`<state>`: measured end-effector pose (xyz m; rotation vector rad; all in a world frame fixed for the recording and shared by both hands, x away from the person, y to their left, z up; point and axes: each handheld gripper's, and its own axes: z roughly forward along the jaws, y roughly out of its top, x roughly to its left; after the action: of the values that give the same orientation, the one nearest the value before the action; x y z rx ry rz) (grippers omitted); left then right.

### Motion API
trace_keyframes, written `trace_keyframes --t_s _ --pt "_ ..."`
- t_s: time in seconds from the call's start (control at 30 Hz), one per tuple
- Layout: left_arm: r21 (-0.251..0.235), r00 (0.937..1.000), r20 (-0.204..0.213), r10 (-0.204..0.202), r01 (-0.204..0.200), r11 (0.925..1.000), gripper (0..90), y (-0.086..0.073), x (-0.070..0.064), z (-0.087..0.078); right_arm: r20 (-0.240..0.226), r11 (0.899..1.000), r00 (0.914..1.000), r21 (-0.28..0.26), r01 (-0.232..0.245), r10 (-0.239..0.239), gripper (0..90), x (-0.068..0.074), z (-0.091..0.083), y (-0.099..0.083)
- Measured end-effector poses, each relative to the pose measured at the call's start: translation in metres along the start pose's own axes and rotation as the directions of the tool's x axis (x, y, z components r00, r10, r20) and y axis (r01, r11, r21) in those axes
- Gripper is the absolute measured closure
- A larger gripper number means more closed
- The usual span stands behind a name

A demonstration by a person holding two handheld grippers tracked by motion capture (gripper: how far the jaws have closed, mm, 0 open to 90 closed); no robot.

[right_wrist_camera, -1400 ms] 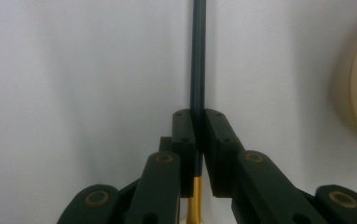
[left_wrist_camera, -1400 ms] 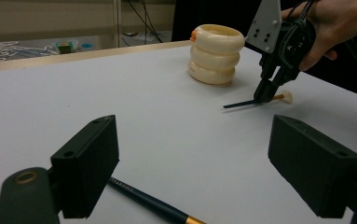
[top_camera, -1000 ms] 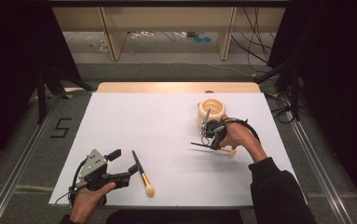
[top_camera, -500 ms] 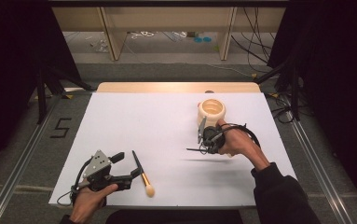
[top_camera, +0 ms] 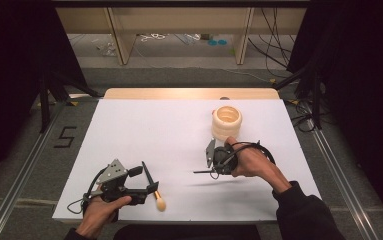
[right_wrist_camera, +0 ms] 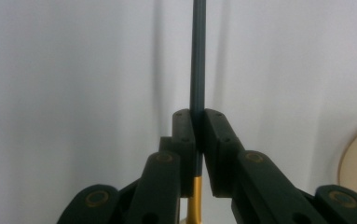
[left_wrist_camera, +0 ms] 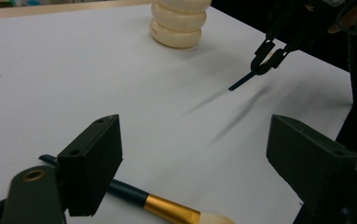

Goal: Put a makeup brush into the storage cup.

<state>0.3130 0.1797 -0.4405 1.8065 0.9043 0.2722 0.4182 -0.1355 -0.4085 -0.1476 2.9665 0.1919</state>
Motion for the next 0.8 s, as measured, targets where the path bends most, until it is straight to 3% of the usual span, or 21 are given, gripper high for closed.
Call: trace_keyframes --t_s 0.03,0.07,0.1,0.13,0.17,0.2,0.23,0.3,0.33,0.43,0.8 --pt "0.007 1.0000 0.007 0.004 -0.004 1.0000 18.1 0.000 -0.001 0.001 0.005 0.999 0.9990 0.016 0.045 -0.045 83.3 -0.001 -0.001 0.000" --pt "0.011 0.9997 0.023 0.009 -0.009 0.9999 18.1 0.001 -0.001 0.003 -0.001 0.999 0.9991 0.018 0.044 -0.044 83.3 0.001 -0.001 0.000" --pt "0.017 0.9997 0.023 0.008 -0.009 0.9998 18.2 0.001 -0.003 0.004 -0.006 1.000 1.0000 0.010 0.000 0.000 83.3 0.006 -0.002 0.002" --pt "0.026 0.9994 0.031 0.011 -0.012 0.9996 18.4 0.003 -0.004 0.005 -0.004 1.000 0.9995 -0.007 0.030 -0.030 83.4 0.007 -0.002 0.003" --pt "0.029 0.9989 0.041 0.024 -0.025 0.9993 18.6 0.004 -0.003 0.005 0.000 0.999 0.9995 -0.012 0.030 -0.030 83.4 0.010 -0.003 0.004" --pt "0.028 0.9991 0.040 0.012 -0.013 0.9995 18.7 0.004 -0.004 0.006 0.002 0.999 0.9988 -0.018 0.048 -0.048 83.4 0.010 -0.004 0.005" --pt "0.033 0.9989 0.046 0.007 -0.009 0.9994 19.1 0.005 -0.004 0.007 -0.001 0.999 0.9995 -0.009 0.032 -0.032 83.4 0.013 -0.005 0.006" --pt "0.046 0.9988 0.049 0.005 -0.007 0.9989 20.3 0.008 -0.004 0.008 0.006 0.998 0.9983 -0.022 0.058 -0.057 83.3 0.015 -0.006 0.009" --pt "0.051 0.9984 0.056 0.001 -0.004 0.9987 20.6 0.009 -0.004 0.009 -0.006 0.999 0.9995 -0.002 0.032 -0.032 83.4 0.019 -0.008 0.010" --pt "0.092 0.9977 0.067 -0.007 0.000 0.9958 20.9 0.012 -0.004 0.012 -0.013 0.999 0.9991 -0.006 0.041 -0.041 83.4 0.025 -0.009 0.015" --pt "0.152 0.9933 0.115 0.012 -0.030 0.9879 22.3 0.020 -0.010 0.022 -0.003 0.992 0.9925 -0.032 0.122 -0.122 83.3 0.035 -0.013 0.028"
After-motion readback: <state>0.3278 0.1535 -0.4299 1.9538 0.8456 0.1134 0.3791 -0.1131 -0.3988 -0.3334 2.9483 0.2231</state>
